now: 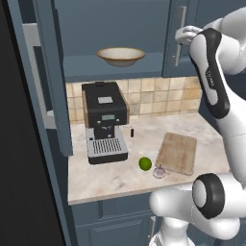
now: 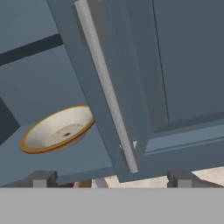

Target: Open the cabinet. Place the bowl and condiment on the counter. Then place the lime and garlic on the cutting board.

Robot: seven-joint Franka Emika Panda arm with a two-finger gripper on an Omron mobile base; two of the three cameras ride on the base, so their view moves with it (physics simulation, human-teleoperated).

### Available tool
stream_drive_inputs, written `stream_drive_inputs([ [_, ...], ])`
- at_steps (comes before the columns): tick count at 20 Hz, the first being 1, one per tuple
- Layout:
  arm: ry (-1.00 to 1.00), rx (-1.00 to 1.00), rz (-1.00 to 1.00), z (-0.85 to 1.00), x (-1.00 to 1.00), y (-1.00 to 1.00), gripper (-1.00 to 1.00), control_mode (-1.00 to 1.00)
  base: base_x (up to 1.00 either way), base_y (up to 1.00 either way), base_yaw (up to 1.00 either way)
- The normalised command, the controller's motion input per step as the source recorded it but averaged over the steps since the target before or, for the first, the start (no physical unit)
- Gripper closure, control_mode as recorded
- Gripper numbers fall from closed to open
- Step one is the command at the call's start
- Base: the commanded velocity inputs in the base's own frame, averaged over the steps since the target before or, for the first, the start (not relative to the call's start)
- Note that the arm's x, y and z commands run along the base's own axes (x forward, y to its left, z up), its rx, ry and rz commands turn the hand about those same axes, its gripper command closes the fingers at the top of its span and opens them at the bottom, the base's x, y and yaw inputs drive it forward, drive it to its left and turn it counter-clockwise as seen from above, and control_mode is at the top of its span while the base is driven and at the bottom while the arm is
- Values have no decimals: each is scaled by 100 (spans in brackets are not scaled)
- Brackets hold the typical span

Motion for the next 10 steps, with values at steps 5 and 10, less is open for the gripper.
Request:
stream_drive_inputs([
  [5, 4, 0, 0, 0, 40, 0, -100, -100, 0, 0, 0],
  [10, 5, 0, 0, 0, 38, 0, -100, -100, 0, 0, 0],
])
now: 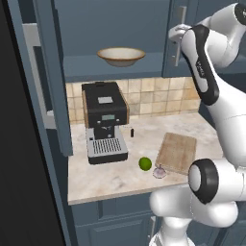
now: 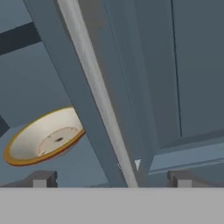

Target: Open the cabinet. Place the bowl and condiment on the counter. Then place the lime and garlic on the cutting board.

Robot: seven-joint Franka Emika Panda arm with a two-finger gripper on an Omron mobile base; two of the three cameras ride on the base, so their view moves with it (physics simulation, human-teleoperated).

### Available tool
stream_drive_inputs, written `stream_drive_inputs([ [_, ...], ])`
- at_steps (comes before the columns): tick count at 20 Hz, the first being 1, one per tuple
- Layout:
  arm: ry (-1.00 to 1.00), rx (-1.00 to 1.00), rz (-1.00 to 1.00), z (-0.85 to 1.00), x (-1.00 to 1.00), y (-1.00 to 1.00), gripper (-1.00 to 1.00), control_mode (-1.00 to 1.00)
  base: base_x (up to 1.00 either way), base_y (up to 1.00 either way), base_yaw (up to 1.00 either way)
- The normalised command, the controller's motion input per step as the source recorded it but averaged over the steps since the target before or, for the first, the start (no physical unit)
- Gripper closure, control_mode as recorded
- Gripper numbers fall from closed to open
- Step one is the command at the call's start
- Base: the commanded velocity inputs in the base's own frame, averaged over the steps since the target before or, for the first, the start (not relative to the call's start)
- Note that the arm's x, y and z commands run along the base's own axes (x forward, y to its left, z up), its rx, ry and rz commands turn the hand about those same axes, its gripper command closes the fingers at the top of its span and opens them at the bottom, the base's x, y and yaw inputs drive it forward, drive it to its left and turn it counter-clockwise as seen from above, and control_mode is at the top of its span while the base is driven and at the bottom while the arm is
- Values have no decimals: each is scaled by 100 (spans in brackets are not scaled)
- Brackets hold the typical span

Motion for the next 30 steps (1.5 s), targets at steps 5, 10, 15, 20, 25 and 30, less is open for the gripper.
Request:
stream_drive_inputs([
  [5, 3, 0, 0, 0, 35, -3, -100, -100, 0, 0, 0],
  [10, 1, -1, 0, 0, 33, -1, -100, -100, 0, 0, 0],
  [15, 0, 0, 0, 0, 32, -4, -100, -100, 0, 0, 0],
  [20, 0, 0, 0, 0, 22, -19, -100, -100, 0, 0, 0],
  [25, 0, 0, 0, 0, 21, -14, -100, -100, 0, 0, 0],
  [30, 2, 0, 0, 0, 22, -12, 100, -100, 0, 0, 0],
])
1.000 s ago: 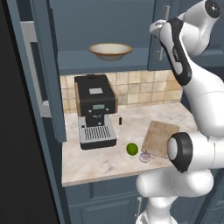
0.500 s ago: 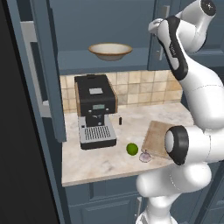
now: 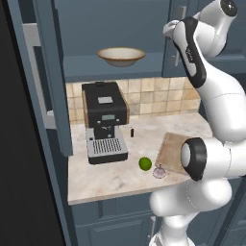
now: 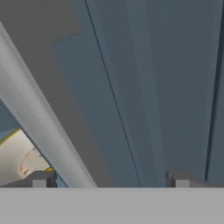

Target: Open the cabinet. Place the bowl and condiment on the counter. Then place the lime and garlic on the cutting board.

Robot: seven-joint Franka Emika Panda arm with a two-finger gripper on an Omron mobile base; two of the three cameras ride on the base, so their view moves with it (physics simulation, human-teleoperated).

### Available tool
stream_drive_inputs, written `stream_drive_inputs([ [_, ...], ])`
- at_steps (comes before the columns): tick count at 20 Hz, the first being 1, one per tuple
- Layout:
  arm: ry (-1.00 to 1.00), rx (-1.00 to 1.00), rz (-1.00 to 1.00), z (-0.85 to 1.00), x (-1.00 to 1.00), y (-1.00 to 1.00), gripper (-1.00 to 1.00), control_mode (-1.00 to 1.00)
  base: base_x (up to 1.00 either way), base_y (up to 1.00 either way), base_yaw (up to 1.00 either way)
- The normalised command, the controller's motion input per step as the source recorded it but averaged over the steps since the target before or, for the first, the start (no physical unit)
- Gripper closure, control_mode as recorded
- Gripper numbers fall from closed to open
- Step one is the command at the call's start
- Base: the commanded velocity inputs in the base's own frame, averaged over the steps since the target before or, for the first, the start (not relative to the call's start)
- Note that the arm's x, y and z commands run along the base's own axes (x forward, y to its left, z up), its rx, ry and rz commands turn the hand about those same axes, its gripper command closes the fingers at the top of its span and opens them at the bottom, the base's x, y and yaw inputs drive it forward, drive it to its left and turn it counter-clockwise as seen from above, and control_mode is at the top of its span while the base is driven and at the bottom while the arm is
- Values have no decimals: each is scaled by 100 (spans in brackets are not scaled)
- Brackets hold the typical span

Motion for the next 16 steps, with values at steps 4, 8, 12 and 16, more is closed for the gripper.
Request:
stream_drive_inputs([
  [4, 0, 0, 0, 0, 15, -33, 100, -100, 0, 0, 0],
  [8, 0, 0, 0, 0, 9, -49, 100, -100, 0, 0, 0],
  [12, -2, -2, 0, -7, 24, -30, 100, -100, 0, 0, 0],
  [16, 0, -6, -13, 0, 3, -56, 100, -100, 0, 0, 0],
])
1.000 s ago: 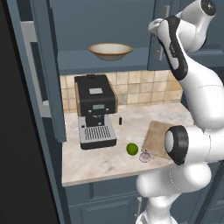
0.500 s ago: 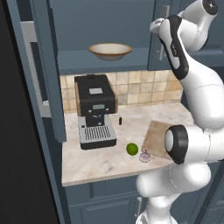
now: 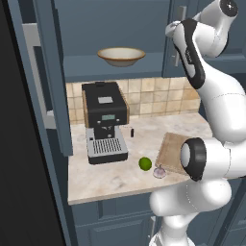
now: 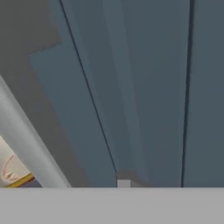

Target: Open the cabinet. Place the bowl and condiment on the counter. Then place the lime and garlic on the cutting board.

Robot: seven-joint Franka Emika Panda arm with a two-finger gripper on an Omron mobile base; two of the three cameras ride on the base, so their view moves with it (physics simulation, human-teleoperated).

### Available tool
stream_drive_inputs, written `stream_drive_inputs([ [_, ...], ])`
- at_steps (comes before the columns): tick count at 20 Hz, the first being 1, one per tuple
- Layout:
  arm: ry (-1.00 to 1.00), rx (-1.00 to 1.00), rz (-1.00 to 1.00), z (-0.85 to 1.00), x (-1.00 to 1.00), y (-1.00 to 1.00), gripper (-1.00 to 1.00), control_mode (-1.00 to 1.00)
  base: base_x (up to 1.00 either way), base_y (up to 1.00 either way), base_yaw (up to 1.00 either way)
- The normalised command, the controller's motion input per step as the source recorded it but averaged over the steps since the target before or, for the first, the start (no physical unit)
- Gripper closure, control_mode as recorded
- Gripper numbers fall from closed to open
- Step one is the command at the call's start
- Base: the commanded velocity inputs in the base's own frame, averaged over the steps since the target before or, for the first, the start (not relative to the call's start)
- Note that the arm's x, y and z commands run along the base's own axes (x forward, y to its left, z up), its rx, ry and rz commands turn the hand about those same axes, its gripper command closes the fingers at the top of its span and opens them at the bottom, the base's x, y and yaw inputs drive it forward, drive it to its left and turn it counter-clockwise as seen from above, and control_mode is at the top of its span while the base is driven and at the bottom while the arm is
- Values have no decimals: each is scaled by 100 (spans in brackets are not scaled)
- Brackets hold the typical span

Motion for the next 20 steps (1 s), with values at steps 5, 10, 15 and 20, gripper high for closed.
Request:
stream_drive_inputs([
  [5, 0, -2, -23, 0, -20, -95, 100, -100, 0, 0, 0],
  [10, 0, 0, -21, 2, -37, -100, 100, -100, 0, 0, 0],
  [15, -1, 3, -14, 17, -91, -100, 100, -100, 0, 0, 0],
  [20, -8, 7, -3, 5, -99, -100, 100, -100, 0, 0, 0],
])
